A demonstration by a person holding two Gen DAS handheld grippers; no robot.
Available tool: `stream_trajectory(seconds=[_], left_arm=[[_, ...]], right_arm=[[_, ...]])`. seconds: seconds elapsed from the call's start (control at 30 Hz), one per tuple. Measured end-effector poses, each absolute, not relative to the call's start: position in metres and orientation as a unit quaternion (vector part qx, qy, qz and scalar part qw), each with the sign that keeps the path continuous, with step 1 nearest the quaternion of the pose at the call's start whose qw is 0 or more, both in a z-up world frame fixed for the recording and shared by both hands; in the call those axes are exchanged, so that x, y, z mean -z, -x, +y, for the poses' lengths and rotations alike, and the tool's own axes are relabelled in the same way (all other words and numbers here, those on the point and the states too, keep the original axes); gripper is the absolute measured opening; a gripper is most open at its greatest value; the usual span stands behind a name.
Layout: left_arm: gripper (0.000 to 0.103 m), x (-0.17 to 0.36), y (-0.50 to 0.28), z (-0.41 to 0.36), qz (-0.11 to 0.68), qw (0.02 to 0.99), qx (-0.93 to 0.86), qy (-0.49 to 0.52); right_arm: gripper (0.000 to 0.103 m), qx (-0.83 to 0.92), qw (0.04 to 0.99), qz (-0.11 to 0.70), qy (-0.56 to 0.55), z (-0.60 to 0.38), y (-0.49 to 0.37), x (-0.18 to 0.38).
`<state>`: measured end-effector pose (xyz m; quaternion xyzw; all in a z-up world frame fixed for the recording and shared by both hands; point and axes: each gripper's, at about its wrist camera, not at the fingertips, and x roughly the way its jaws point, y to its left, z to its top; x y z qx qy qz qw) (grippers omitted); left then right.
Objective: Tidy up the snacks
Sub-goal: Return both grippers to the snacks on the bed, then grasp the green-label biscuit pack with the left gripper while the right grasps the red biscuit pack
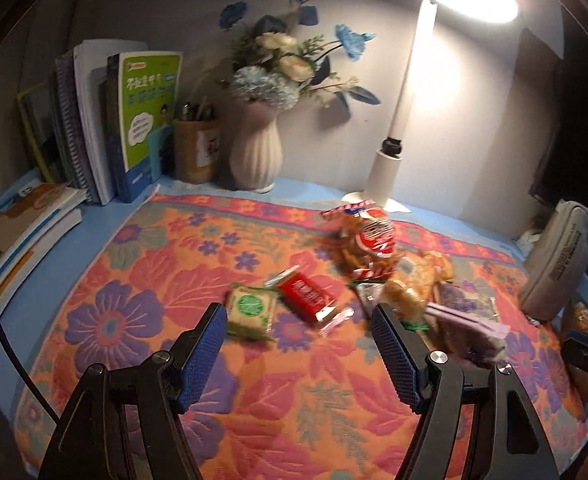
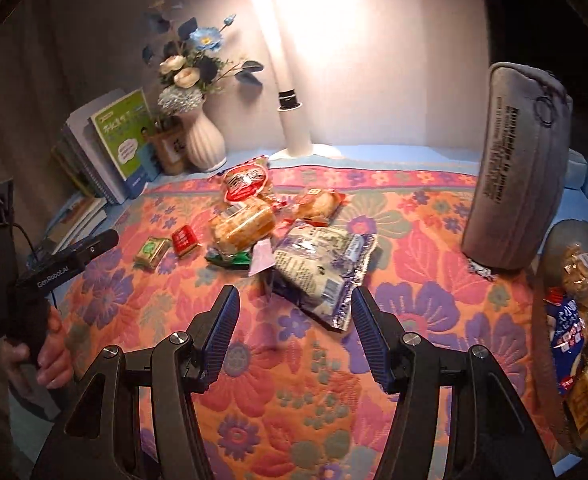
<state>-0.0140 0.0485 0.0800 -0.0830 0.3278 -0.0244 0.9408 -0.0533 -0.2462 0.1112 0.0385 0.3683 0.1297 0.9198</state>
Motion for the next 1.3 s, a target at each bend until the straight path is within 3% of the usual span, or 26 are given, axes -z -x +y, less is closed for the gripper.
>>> stream_trajectory(seconds=[0.73,0.8,0.87,1.3], left_arm=[[0.072,-0.016,-0.071,0.06,0.422,0.905,0.032,0.044],[0.054,-0.014,-0.076,0.058,0.424,0.904,0.032,0.036],[0.044,-0.01,-0.079,0.058,0.431,0.901,0.037,0.034],[0.043,-0.021,-0.049,0.121,0.337,0.923,-0.002,0.186]], right_arm=[[0.057,-0.236,0.871,0.426,0.066,-0.115,-0.034,-0.074],[0.057,-0.239,0.869,0.428,0.069,-0.107,-0.042,-0.073],[0.057,-0.244,0.866,0.43,0.072,-0.102,-0.048,-0.072],[0.057,-0.246,0.855,0.447,0.09,-0.057,-0.095,-0.038]])
